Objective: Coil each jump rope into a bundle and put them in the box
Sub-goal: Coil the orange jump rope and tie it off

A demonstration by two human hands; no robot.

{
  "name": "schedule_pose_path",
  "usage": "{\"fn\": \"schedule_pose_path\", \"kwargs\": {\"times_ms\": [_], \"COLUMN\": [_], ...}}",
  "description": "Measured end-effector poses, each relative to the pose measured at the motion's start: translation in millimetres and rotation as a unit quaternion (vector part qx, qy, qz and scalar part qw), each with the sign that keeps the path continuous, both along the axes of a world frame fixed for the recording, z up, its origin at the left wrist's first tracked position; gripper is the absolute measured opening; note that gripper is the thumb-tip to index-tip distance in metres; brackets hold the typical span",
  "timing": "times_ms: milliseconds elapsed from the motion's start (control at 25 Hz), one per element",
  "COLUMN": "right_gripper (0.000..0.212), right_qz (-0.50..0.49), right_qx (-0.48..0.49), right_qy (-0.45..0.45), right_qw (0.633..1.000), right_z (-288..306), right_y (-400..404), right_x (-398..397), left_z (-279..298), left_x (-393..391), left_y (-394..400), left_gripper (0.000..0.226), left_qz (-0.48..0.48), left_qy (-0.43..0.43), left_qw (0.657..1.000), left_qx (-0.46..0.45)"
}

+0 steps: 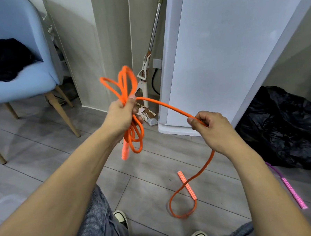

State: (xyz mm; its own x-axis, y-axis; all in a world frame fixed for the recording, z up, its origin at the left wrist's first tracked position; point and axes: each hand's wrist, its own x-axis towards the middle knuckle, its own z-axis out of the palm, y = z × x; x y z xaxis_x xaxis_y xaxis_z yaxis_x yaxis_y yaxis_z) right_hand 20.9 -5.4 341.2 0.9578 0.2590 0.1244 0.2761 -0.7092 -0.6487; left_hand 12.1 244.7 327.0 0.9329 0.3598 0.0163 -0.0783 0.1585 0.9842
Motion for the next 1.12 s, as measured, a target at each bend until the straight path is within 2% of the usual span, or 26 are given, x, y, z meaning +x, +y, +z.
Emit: {"fn": "schedule_pose_path", "kwargs": {"times_ms": [80,200,280,360,480,560,720,840,960,1040,1120], "right_gripper": [0.037,0.036,0.036,0.036,0.033,0.031,0.026,0.021,0.013,0.011,0.012], "right_qz": [-0.028,-0.056,-0.059,-0.049,-0.03,-0.016,0.021,0.07,0.11,0.121,0.115], "right_qx": [-0.047,-0.095,-0.07,-0.011,0.048,0.069,0.079,0.009,-0.064,-0.061,-0.033], "right_qy": [-0.024,-0.052,-0.053,-0.052,-0.059,-0.065,-0.068,-0.086,-0.137,-0.133,-0.102], "right_qw": [0.998,0.993,0.994,0.997,0.997,0.995,0.994,0.994,0.982,0.982,0.988], "right_z": [-3.1,-6.2,-5.2,-5.3,-9.5,-14.2,-19.5,-20.1,-22.1,-23.8,-22.0], "right_y": [-13.7,-28.3,-23.0,-5.8,24.9,41.1,56.6,57.7,57.2,57.9,56.9], "right_x": [5.0,9.2,8.0,3.7,-5.5,-11.5,-20.9,-26.0,-27.5,-27.5,-27.3], "left_z": [0.3,-7.6,-11.3,-9.1,-6.0,-7.7,-9.0,-6.2,-8.8,-11.5,-11.0], "left_x": [6.3,12.7,12.7,8.1,-3.3,-10.1,-17.1,-19.1,-20.4,-19.6,-15.3], "left_y": [11.1,35.3,33.7,17.8,-16.2,-35.9,-55.4,-55.0,-52.8,-52.7,-51.0], "left_gripper": [0.033,0.032,0.032,0.032,0.027,0.025,0.02,0.022,0.025,0.026,0.025], "left_qz": [0.106,0.193,0.159,0.075,-0.048,-0.096,-0.121,-0.131,-0.132,-0.114,-0.072], "left_qy": [-0.005,0.023,0.047,0.07,0.092,0.105,0.122,0.131,0.109,0.088,0.069], "left_qw": [0.991,0.977,0.977,0.982,0.986,0.986,0.983,0.98,0.985,0.99,0.994], "left_qx": [-0.079,-0.089,-0.137,-0.16,-0.128,-0.087,-0.068,-0.076,-0.021,-0.009,-0.044]}}
